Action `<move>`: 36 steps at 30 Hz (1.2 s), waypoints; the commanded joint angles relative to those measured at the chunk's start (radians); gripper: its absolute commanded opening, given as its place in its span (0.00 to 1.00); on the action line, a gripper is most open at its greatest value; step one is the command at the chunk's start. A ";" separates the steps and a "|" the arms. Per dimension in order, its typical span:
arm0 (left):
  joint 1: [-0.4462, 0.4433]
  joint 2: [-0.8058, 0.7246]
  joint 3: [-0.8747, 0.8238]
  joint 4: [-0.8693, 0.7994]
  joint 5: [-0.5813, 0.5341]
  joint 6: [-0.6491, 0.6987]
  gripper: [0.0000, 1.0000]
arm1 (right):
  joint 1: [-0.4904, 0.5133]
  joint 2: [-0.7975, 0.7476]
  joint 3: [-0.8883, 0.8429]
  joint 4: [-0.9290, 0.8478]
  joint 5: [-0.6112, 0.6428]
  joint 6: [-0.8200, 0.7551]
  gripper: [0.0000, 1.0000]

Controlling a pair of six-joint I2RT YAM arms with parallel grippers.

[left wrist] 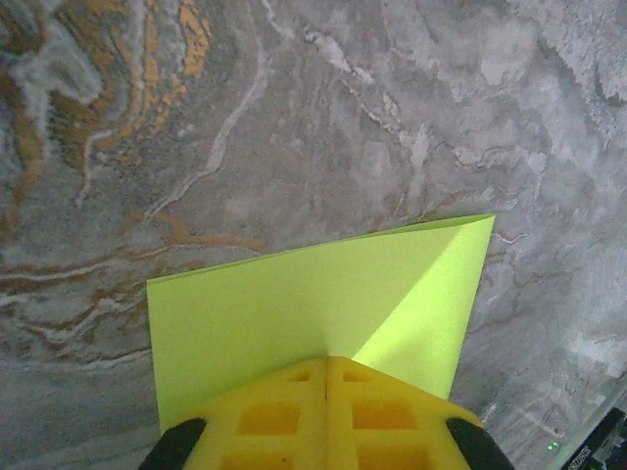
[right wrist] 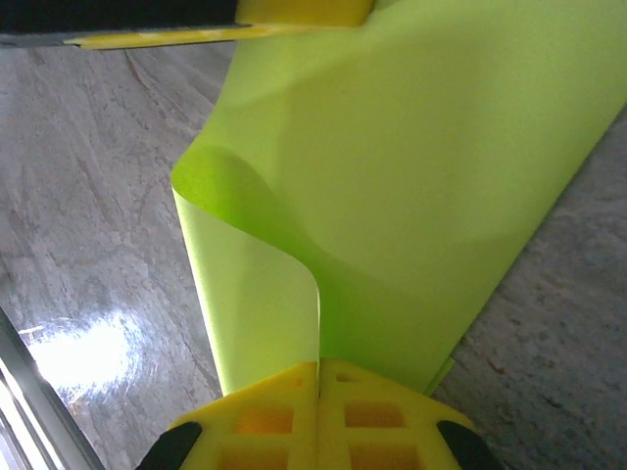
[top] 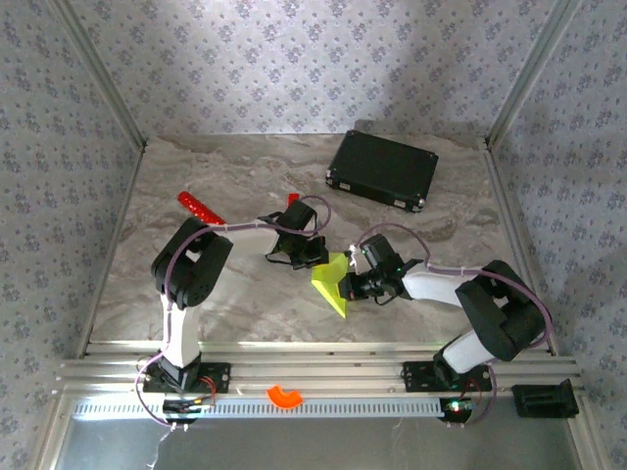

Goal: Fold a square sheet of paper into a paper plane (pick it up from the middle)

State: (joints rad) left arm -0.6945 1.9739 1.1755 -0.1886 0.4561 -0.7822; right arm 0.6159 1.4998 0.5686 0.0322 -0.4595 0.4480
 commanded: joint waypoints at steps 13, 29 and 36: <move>-0.010 0.029 0.000 -0.055 -0.031 0.006 0.04 | 0.004 0.005 0.020 -0.036 0.018 -0.023 0.04; -0.010 0.019 0.027 -0.070 -0.055 0.013 0.05 | 0.018 0.035 0.017 -0.048 0.031 -0.026 0.04; -0.009 -0.006 0.056 -0.082 -0.086 0.025 0.07 | 0.018 0.034 0.014 -0.051 0.046 -0.025 0.03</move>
State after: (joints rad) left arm -0.7029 1.9739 1.2003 -0.2279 0.4141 -0.7776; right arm 0.6270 1.5177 0.5728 0.0242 -0.4469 0.4435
